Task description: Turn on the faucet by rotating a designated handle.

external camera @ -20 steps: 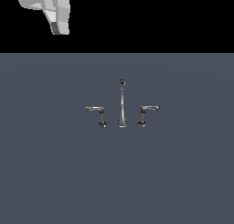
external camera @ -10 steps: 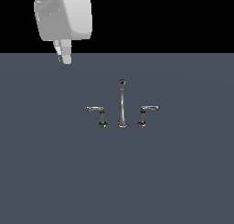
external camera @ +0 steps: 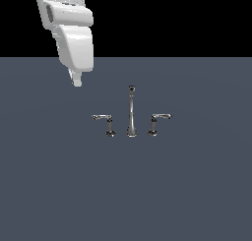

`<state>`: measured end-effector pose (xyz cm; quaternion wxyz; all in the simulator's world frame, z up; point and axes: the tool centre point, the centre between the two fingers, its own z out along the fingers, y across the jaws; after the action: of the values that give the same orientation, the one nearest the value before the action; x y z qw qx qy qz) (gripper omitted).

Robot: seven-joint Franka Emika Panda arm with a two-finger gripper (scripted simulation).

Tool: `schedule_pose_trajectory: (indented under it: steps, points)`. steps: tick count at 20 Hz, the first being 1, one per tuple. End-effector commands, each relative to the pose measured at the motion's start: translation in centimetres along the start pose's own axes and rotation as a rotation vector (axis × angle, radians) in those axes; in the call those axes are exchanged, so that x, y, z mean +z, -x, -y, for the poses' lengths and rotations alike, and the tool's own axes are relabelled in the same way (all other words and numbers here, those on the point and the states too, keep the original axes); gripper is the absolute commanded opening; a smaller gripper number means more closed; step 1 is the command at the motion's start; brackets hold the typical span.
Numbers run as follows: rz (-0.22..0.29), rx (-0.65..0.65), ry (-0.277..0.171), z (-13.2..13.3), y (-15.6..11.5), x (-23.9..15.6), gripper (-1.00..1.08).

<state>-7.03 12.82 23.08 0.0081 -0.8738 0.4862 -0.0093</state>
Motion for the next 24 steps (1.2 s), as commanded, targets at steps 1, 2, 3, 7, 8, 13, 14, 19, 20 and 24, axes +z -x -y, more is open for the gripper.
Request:
schedule_pose_trajectory:
  steps: [1,2,3,7,8,13,14,19,20,24]
  points:
    - [0.000,0.043,0.001,0.9,-0.4,1.2,-1.00]
    - [0.001,0.060,0.002,1.2,-0.6,1.7,-1.00]
    - [0.001,0.077,0.002,1.6,-0.8,2.2,-1.00]
    - [0.000,0.147,0.006,3.0,-1.7,4.1,-1.00]
    - [0.000,0.165,0.007,3.3,-2.0,4.7,-1.00]
    - [-0.001,0.265,0.013,5.1,-3.5,7.5,-1.00]
    - [-0.001,0.286,0.014,5.4,-3.8,8.1,-1.00]
    - [-0.002,0.383,0.019,7.0,-5.6,10.8,-1.00]
    - [-0.002,0.401,0.020,7.2,-5.9,11.3,-1.00]
    - [-0.002,0.463,0.023,8.1,-7.1,13.0,-1.00]
